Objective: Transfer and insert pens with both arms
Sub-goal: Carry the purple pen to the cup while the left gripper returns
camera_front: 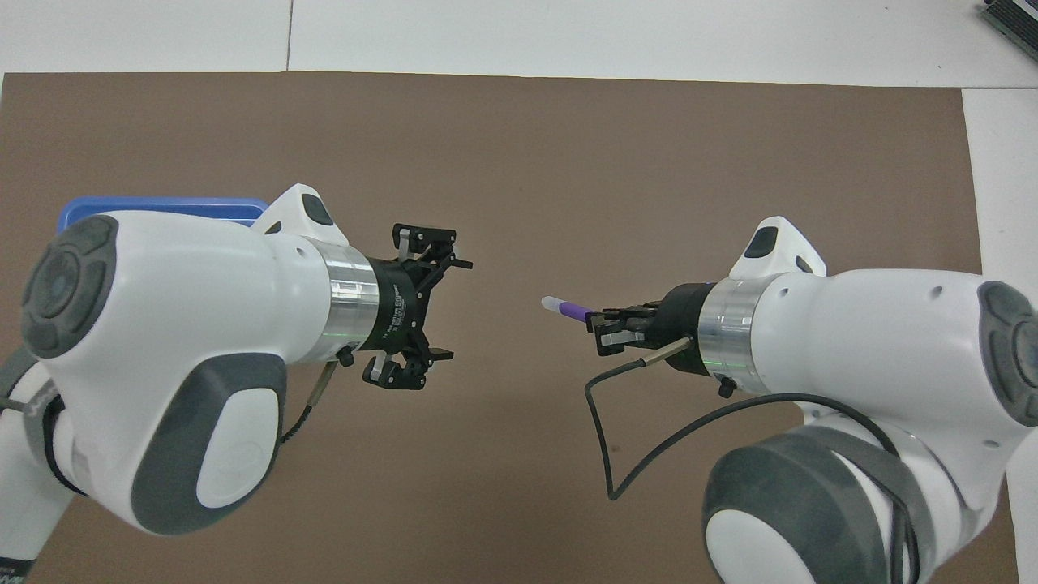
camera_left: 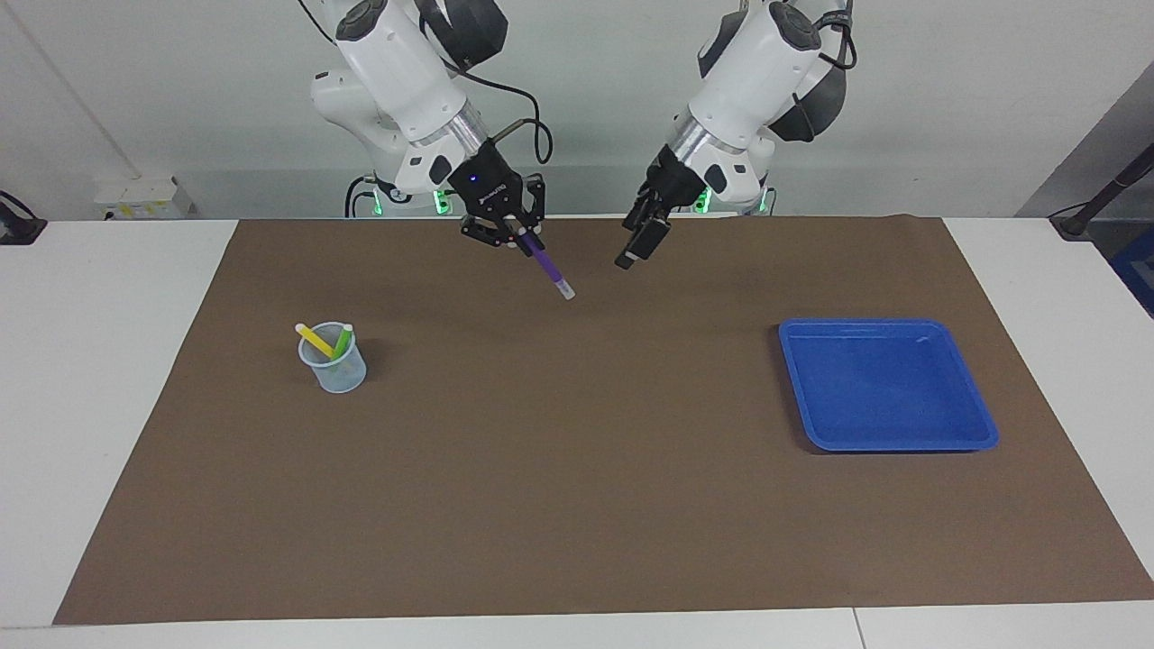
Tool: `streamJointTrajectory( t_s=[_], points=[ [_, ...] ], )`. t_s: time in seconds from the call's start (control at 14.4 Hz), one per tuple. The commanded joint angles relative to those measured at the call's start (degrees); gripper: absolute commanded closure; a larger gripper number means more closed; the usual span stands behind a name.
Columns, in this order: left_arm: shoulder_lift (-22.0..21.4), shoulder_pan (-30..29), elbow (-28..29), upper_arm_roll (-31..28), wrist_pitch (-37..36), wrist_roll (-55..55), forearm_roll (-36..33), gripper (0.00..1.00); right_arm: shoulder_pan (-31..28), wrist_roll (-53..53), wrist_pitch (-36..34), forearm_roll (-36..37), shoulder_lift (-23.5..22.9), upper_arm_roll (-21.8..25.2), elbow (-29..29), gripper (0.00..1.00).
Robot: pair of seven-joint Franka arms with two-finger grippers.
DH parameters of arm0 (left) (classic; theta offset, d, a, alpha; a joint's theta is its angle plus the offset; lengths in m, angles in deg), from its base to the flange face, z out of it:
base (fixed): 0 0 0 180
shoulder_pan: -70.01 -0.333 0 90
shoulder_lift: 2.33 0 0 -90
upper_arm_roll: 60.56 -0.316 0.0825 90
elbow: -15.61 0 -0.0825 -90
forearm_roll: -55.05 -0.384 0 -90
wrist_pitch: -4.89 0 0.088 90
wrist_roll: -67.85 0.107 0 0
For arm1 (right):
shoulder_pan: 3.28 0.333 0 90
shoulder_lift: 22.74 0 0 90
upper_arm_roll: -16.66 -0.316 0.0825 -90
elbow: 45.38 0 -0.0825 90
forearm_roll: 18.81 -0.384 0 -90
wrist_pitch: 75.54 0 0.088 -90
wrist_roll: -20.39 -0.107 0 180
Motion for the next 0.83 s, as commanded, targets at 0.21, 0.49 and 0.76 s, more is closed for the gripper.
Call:
streamJointTrajectory(
  t_s=[0.21, 0.49, 0.76],
  points=[
    [-1.9, -13.0, 0.4, -0.1, -8.3, 17.4, -0.1, 0.00, -4.9, 5.8, -5.0, 13.4, -0.2, -0.3, 0.8, 1.00],
    [-1.9, -18.7, -0.1, 0.0, -10.2, 31.3, -7.5, 0.00, -8.2, 8.3, -7.2, 21.5, -0.2, -0.1, 0.9, 1.00],
    [-2.0, -19.8, -0.1, -0.3, -10.9, 39.2, -16.5, 0.00, -11.3, 13.0, -7.8, 28.3, -0.2, -0.1, 0.8, 1.00]
  ],
)
